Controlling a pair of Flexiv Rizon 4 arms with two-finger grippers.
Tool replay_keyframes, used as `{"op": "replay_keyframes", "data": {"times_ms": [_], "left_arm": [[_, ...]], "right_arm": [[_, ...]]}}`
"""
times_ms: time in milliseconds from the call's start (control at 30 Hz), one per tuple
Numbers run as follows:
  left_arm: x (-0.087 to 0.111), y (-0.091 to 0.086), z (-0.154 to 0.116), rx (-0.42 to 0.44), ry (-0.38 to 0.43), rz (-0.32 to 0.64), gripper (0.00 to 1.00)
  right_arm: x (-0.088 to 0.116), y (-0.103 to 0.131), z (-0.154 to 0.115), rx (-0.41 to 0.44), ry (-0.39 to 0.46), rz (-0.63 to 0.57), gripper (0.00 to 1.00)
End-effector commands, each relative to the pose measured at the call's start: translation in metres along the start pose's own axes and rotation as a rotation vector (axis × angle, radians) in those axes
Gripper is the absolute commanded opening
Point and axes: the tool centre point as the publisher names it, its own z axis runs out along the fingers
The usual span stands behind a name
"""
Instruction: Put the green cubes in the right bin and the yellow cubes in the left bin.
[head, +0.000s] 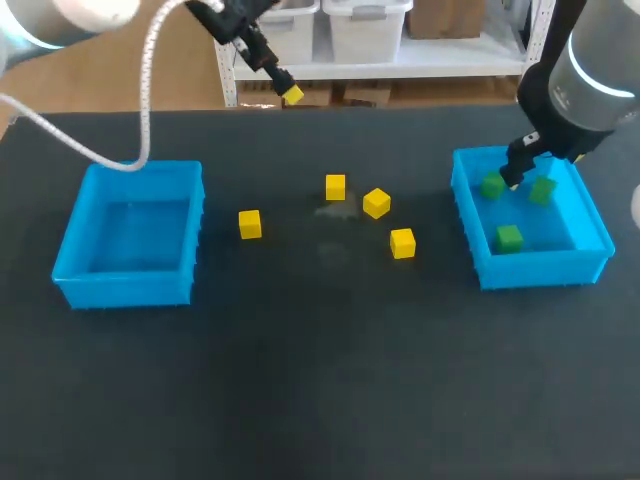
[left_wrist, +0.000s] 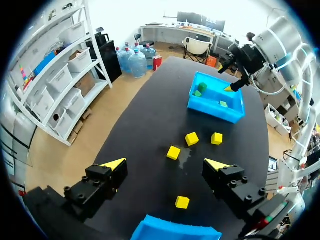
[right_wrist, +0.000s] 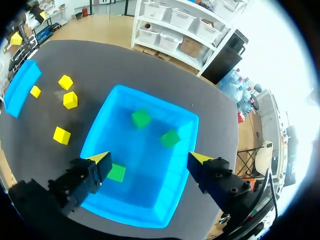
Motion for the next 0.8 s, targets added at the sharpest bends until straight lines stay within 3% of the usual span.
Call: {"op": "replay_keyframes", "data": {"times_ms": [33,500,800], "left_arm": [[-0.008,0.005,0.020,0.011,0.174,0.010,1.00],[0.004,-0.015,0.071,0.000,0.303,0.072,1.00],[0.009,-0.028,0.098,-0.002,0.328,0.078,1.00]], "right_arm": [[0.002,0.000,-0.001,0.002,-0.005,0.001,1.00],[0.002,0.000,-0.001,0.002,-0.005,0.001,1.00],[0.002,0.000,-0.001,0.002,-0.005,0.001,1.00]]}}
